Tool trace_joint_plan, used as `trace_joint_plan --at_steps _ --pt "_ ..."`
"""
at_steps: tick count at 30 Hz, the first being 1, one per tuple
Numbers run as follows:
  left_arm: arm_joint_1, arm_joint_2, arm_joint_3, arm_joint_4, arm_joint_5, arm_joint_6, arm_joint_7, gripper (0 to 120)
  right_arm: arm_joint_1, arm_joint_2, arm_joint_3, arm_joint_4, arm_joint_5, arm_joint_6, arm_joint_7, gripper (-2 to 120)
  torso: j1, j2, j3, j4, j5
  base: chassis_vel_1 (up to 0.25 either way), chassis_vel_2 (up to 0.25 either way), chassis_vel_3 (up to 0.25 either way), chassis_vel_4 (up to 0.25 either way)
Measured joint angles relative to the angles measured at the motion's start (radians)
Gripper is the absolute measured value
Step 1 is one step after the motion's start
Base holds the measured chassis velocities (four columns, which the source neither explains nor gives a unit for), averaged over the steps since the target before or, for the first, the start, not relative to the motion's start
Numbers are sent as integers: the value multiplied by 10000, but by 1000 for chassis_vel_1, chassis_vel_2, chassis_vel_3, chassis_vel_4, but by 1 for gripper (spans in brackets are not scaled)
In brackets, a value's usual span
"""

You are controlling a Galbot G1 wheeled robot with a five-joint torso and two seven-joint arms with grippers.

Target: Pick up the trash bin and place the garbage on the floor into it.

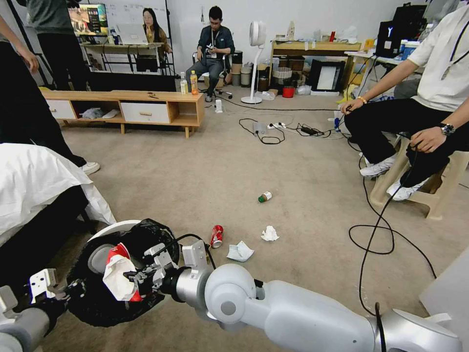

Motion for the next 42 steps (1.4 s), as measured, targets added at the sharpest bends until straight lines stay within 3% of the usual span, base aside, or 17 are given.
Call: trace_joint_plan --at_steps 26,42 --pt "-65 15 166 251 121 0 18 1 8 -411 623 436 -110 -80 67 98 0 0 0 0 0 0 0 0 0" --pt "-40 -3 207 332 208 0 21 1 244 -1217 2487 1845 223 -274 423 100 0 0 0 -2 1 0 0 0 0"
